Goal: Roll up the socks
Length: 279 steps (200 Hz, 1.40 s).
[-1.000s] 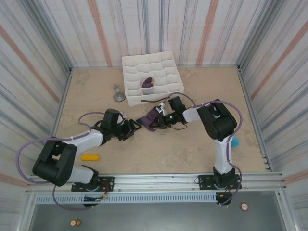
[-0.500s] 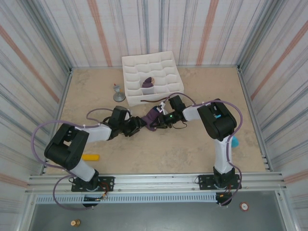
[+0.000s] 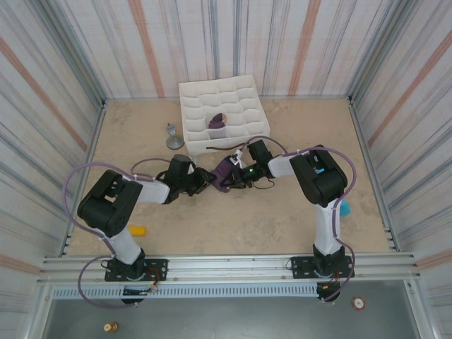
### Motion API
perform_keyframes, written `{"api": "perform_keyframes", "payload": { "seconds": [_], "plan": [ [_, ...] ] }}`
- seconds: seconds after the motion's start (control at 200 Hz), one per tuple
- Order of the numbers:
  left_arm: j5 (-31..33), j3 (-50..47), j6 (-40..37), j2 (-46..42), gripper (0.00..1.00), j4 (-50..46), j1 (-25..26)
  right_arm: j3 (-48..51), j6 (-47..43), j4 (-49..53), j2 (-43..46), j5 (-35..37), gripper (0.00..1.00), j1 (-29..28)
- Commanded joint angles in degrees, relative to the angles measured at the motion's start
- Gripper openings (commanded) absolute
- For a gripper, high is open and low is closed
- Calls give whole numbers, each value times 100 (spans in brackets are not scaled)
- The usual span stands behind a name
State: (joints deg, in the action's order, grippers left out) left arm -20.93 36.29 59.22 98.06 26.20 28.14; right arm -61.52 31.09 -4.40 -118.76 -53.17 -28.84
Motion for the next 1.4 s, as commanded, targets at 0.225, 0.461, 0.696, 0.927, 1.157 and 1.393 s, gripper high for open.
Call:
{"api": "perform_keyframes", "payload": {
  "seconds": [0.225, 0.461, 0.696, 0.927, 1.157, 1.393],
  "plan": [
    [216, 338, -121, -53, 7, -1326, 33, 562, -245, 834, 675, 1430, 29, -28],
    [-147, 556, -502, -246, 0, -2592, -4, 590, -1005, 1366, 1897, 2659, 55, -547],
    [-460, 612, -873, -518, 0, -3189, -46, 446, -1954, 1784, 2642, 4214, 67, -1519],
    [-735, 653, -1233, -629, 0, -3656, -144, 632, -2876, 1495, 2953, 5665, 73, -2590],
    [-795, 546, -1295, -613, 0, -3731, -186, 890, -3730, 998, 2749, 6821, 73, -3448],
    [-907, 521, -1389, -586, 0, -3822, -245, 1161, -4269, 325, 2317, 7665, 71, -3893]
  ]
}}
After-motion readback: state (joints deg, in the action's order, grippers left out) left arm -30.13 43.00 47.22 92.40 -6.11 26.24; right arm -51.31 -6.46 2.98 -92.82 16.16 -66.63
